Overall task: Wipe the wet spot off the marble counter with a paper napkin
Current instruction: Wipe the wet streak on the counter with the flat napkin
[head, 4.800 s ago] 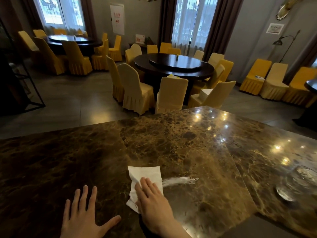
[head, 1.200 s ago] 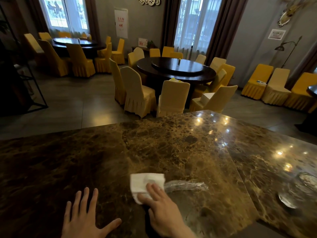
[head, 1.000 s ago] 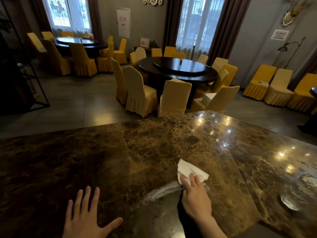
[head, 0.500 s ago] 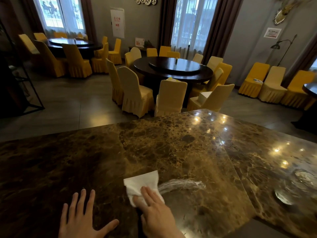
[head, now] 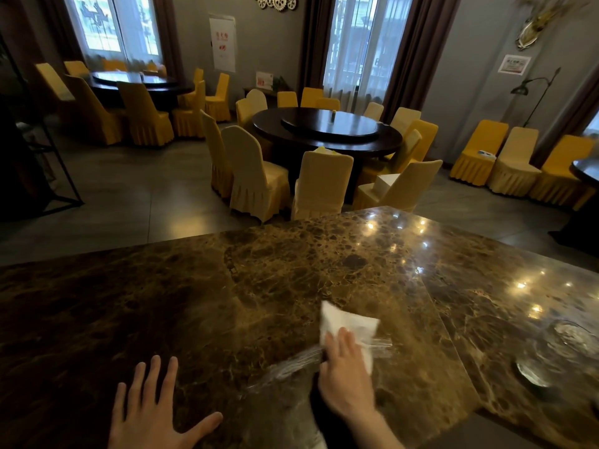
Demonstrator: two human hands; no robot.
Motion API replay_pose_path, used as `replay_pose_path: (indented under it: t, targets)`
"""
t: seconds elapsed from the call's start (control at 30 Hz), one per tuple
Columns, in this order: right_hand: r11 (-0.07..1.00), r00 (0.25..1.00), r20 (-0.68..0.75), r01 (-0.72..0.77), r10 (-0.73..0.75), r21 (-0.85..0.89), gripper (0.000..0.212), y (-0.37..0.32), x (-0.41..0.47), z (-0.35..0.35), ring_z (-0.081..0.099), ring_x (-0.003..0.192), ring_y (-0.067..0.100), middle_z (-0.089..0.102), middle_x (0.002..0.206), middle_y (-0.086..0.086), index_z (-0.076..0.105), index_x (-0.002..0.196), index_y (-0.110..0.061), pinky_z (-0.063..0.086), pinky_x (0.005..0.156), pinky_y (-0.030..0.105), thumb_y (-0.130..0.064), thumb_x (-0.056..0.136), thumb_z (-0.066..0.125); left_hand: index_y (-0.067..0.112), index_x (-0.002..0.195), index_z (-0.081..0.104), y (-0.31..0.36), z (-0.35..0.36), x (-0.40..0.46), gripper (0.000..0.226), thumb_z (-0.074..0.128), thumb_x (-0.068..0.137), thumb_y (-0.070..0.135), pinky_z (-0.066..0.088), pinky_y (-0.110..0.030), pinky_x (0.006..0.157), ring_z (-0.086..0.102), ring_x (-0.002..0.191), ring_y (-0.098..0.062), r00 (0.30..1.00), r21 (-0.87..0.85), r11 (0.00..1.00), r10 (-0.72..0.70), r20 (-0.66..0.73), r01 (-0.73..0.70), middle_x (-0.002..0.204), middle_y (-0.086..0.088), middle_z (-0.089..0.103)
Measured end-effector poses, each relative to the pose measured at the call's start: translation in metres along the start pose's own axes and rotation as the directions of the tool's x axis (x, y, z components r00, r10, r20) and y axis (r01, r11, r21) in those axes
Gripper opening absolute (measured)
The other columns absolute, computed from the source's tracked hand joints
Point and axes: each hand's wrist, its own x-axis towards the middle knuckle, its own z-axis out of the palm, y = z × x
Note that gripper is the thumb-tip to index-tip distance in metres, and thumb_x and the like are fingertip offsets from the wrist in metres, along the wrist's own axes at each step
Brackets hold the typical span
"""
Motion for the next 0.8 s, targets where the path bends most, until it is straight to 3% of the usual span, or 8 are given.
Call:
replay_pose_path:
  t: [0.07,0.17,0.27,0.33,0.43,0.57,0.7,0.8]
  targets:
    - [0.989,0.987,0.069,0.148,-0.147,-0.012,0.063,-0.034,-0.015,0.015,0.005,0.150,0.024,0.010,0.163,0.006,0.026,0.155,-0.021,-0.006,0.117,0.035,-0.029,0.093,0.037,0.028,0.141,-0.037,0.002,-0.001,-0.001,0.147,-0.017,0.021,0.110,-0.012,-0.050,0.125,-0.023,0.153,-0.024,1.000,0.033,0.999,-0.001,0.003,0.001,0.155,0.000,-0.036]
    - [0.920,0.908,0.205,0.386,-0.365,-0.071,0.064,-0.072,-0.040,0.032,0.049,0.132,0.022,0.052,0.145,0.001,0.058,0.135,-0.029,0.026,0.109,0.034,-0.042,0.074,0.043,0.028,0.151,-0.024,0.000,0.001,-0.003,0.146,-0.003,0.034,0.113,-0.006,-0.051,0.125,-0.010,0.156,-0.026,1.000,-0.002,1.000,0.025,-0.015,-0.025,0.159,0.000,-0.026]
    - [0.881,0.867,0.235,0.467,-0.439,-0.078,0.065,-0.065,-0.034,0.017,0.024,0.146,0.017,0.030,0.159,-0.003,0.042,0.146,-0.031,0.006,0.115,0.035,-0.039,0.082,0.032,0.026,0.155,-0.013,0.000,-0.002,-0.002,0.150,-0.001,0.034,0.114,0.000,-0.052,0.125,0.001,0.156,-0.028,0.999,-0.008,0.999,0.035,-0.008,-0.036,0.160,-0.002,-0.017]
    - [0.922,0.912,0.196,0.380,-0.360,-0.076,0.069,-0.038,-0.022,0.010,0.008,0.150,0.017,0.014,0.164,-0.001,0.028,0.153,-0.031,-0.006,0.116,0.030,-0.038,0.084,0.022,0.028,0.144,-0.032,0.001,-0.003,-0.004,0.149,-0.009,0.024,0.113,-0.010,-0.050,0.125,-0.019,0.154,-0.024,1.000,-0.026,1.000,0.000,0.027,0.000,0.156,0.000,-0.033]
    - [0.989,0.993,0.003,0.118,-0.119,-0.084,0.056,0.006,-0.001,-0.013,0.014,0.148,0.020,0.020,0.163,0.002,0.031,0.150,-0.032,0.015,0.118,0.034,-0.029,0.095,0.031,0.026,0.141,-0.039,-0.001,-0.003,-0.001,0.147,-0.011,0.025,0.112,-0.013,-0.051,0.125,-0.027,0.151,-0.024,0.997,0.021,1.000,0.013,0.081,-0.015,0.155,0.001,-0.039]
    - [0.993,0.997,-0.065,-0.049,0.042,-0.107,0.052,0.027,0.008,-0.021,0.010,0.149,0.023,0.016,0.163,0.006,0.029,0.152,-0.025,0.015,0.119,0.037,-0.018,0.100,0.030,0.024,0.142,-0.039,-0.002,-0.002,-0.002,0.148,-0.011,0.026,0.112,-0.014,-0.051,0.125,-0.029,0.150,-0.024,0.997,0.006,1.000,0.029,0.071,-0.029,0.154,-0.001,-0.041]
    - [0.990,0.998,0.013,0.061,-0.059,-0.131,0.058,-0.018,-0.004,0.002,0.017,0.148,0.023,0.023,0.161,0.007,0.034,0.151,-0.017,0.013,0.118,0.036,-0.012,0.094,0.041,0.023,0.141,-0.039,-0.004,0.002,-0.001,0.148,-0.011,0.027,0.112,-0.014,-0.052,0.125,-0.030,0.150,-0.024,0.998,0.004,0.999,0.036,0.041,-0.037,0.153,-0.001,-0.041]
    - [0.957,0.959,0.101,0.274,-0.265,-0.090,0.057,-0.052,-0.024,0.028,0.053,0.129,0.023,0.056,0.140,0.003,0.062,0.131,-0.018,0.040,0.105,0.039,-0.017,0.075,0.052,0.025,0.144,-0.035,-0.006,0.005,-0.001,0.144,-0.002,0.036,0.114,-0.013,-0.051,0.126,-0.027,0.150,-0.023,0.999,0.001,0.999,0.038,0.013,-0.039,0.154,-0.001,-0.039]
